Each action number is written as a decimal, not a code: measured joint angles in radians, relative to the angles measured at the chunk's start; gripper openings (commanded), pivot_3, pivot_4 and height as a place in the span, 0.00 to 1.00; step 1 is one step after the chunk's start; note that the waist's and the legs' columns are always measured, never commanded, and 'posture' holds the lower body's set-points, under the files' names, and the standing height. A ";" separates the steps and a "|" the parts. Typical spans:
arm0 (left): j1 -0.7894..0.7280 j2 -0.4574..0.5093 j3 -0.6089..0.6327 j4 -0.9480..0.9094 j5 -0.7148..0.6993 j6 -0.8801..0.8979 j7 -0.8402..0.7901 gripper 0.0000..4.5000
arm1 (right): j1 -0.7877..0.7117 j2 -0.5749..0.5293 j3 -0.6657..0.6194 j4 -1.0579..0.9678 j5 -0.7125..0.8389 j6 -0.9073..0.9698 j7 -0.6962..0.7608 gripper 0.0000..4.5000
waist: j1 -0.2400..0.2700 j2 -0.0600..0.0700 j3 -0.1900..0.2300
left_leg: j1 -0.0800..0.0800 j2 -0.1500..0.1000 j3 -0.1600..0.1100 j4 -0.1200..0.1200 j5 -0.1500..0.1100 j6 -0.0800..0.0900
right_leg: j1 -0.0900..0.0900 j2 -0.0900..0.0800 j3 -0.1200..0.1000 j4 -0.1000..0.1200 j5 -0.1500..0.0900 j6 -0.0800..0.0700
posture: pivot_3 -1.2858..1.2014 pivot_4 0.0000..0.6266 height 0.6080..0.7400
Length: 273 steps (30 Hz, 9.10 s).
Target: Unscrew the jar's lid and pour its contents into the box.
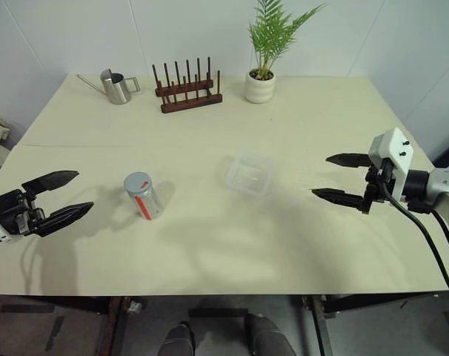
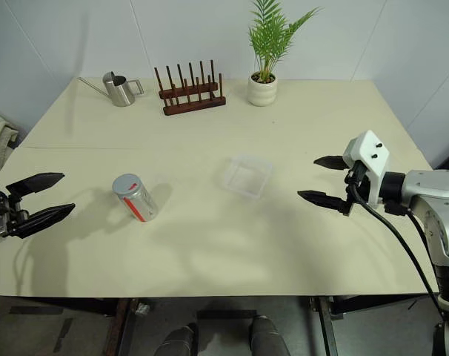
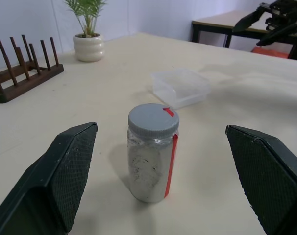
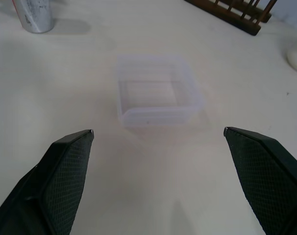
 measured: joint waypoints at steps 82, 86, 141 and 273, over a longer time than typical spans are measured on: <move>0.251 -0.749 -0.399 -0.654 0.478 0.018 1.252 1.00 | -0.300 0.361 0.163 0.417 -0.089 -0.311 0.094 1.00 | 0.004 -0.001 0.000 | 0.001 -0.002 0.002 0.016 0.001 0.001 | 0.009 0.001 0.006 -0.004 0.004 0.000 | 0.52 0.24 1.00; 0.212 -0.752 -0.399 -0.627 0.490 0.000 1.263 1.00 | -0.299 0.361 0.163 0.416 -0.089 -0.305 0.089 1.00 | 0.004 -0.001 0.000 | 0.001 -0.002 0.002 0.016 0.001 0.001 | 0.009 0.001 0.006 -0.004 0.004 0.002 | 0.52 0.24 1.00; -0.269 -0.401 -0.520 -0.299 0.151 0.111 0.427 0.41 | -0.196 0.729 0.247 -0.461 0.032 0.375 -0.786 1.00 | 0.004 0.000 0.000 | -0.002 -0.002 0.001 0.009 0.001 0.001 | 0.004 0.001 0.004 -0.006 0.005 0.004 | 0.52 0.24 1.00; -0.433 -0.333 -0.586 -0.186 0.168 0.046 -0.031 0.41 | -0.258 0.491 0.316 -0.359 0.133 0.319 -0.368 0.99 | 0.005 0.000 0.000 | -0.004 -0.001 0.000 0.000 0.002 0.001 | -0.005 0.001 0.002 0.003 0.008 0.011 | 0.52 0.24 1.00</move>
